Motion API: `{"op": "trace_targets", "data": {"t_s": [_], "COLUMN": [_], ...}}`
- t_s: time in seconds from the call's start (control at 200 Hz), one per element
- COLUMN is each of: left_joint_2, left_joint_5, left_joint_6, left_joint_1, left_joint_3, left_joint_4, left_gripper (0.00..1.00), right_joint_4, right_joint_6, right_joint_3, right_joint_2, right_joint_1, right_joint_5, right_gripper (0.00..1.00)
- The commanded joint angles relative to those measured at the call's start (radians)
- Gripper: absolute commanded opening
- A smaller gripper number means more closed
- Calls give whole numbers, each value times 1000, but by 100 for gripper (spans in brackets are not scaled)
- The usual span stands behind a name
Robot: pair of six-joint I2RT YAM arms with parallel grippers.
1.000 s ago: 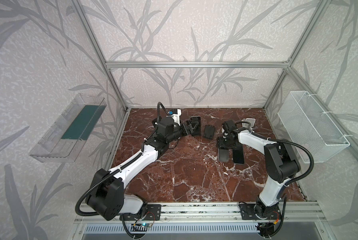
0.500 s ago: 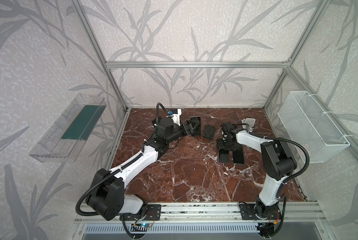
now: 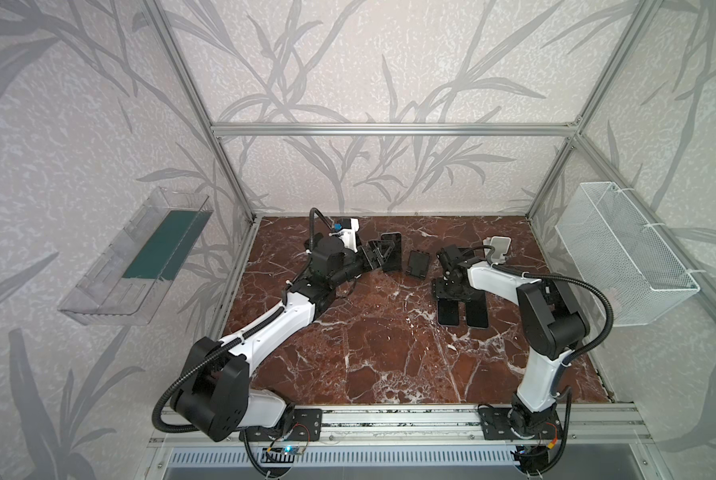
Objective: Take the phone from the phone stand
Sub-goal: 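Lower the purple-edged phone flat onto the table beside the loose phones, then open the right gripper and raise it off the purple-edged phone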
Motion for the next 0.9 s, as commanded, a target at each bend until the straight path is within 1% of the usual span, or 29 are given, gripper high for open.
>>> {"op": "trace_targets", "data": {"t_s": [0.0,0.065,0.13,0.26,0.435,0.6,0.64,0.7,0.805,0.895], "left_joint_2": [-63,-88,-103,-119,-121,-143,-152,-163,-180,-192], "left_joint_5": [-70,-112,-129,-129,-120,-139,-151,-167,-187,-191], "left_joint_6": [-21,-20,-21,-27,-40,-1,16,37,64,78], "left_joint_1": [13,18,19,22,26,26,26,27,31,40], "left_joint_3": [-29,-49,-59,-59,-60,-55,-53,-51,-50,-49], "left_joint_4": [23,22,27,26,37,15,5,-7,-19,-24], "left_gripper": [78,79,79,79,79,79,79,79,80,81], "right_joint_4": [-9,-17,-6,11,3,1,0,-9,-36,-31], "right_joint_6": [48,63,74,83,76,45,33,12,-10,-18], "right_joint_3": [-33,-31,-47,-65,-79,-103,-103,-93,-73,-74], "right_joint_2": [45,53,55,59,52,0,-16,-32,-67,-138], "right_joint_1": [26,37,38,38,38,39,41,41,43,43], "right_joint_5": [40,54,56,48,70,59,45,22,16,18], "right_gripper": [78,78,78,79,78,78,79,83,88,92]}}
